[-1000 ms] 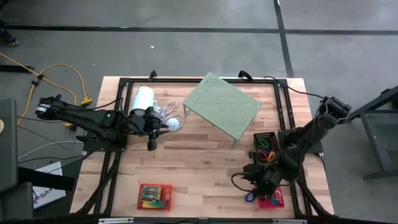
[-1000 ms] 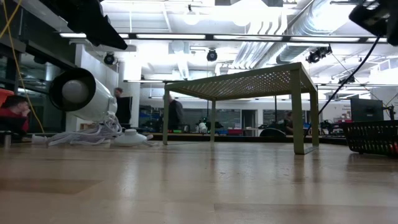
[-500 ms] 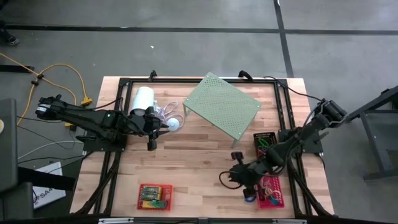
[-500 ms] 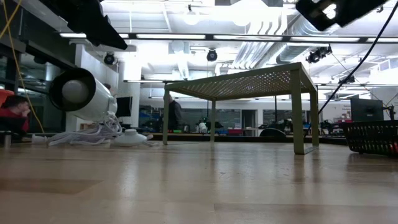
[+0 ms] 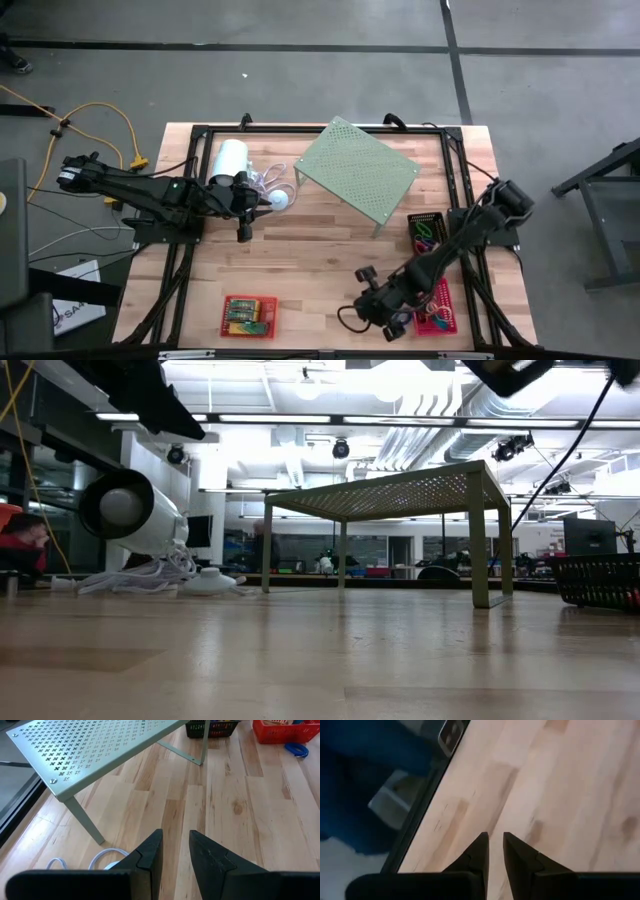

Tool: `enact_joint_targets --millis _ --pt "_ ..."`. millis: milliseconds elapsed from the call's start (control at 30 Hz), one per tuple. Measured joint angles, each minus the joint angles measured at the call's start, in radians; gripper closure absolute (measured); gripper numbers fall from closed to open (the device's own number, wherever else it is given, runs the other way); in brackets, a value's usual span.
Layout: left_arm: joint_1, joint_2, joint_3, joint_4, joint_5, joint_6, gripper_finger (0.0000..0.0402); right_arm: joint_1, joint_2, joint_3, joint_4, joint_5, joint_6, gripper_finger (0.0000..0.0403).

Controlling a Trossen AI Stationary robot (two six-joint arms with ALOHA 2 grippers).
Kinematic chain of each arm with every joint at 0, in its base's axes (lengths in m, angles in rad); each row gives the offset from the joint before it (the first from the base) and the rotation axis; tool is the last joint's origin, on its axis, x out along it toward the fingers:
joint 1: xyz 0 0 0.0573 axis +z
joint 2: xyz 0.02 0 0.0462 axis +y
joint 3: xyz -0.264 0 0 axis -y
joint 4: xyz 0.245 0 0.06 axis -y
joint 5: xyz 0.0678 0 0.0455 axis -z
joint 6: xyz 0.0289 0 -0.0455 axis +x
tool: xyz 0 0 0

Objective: Pick & Place Office Desk Supplies
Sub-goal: Put the blue spring keychain into the black bin

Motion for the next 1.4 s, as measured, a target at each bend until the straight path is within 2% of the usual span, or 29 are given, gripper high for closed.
enact_joint_targets --millis 200,367,833,1067,1400 --pt "0.000 0.000 0.000 0.005 0.000 0.000 0.0313 0.031 0.017 0.000 -0.165 -0.010 0.038 0.0360" --pt "0.000 0.000 0.000 0.005 0.000 0.000 0.0313 0.059 0.016 -0.027 -0.197 -0.010 0.130 0.0360" --pt "0.000 0.000 0.000 0.006 0.000 0.000 0.0313 0.112 0.043 -0.045 -0.117 0.018 0.169 0.0360" --pt "0.000 0.000 0.000 0.008 0.000 0.000 0.0313 0.106 0.081 -0.046 -0.123 -0.067 0.219 0.0359" --pt "0.000 0.000 0.000 0.013 0.000 0.000 0.0313 0.100 0.082 -0.045 -0.143 -0.091 0.211 0.0359"
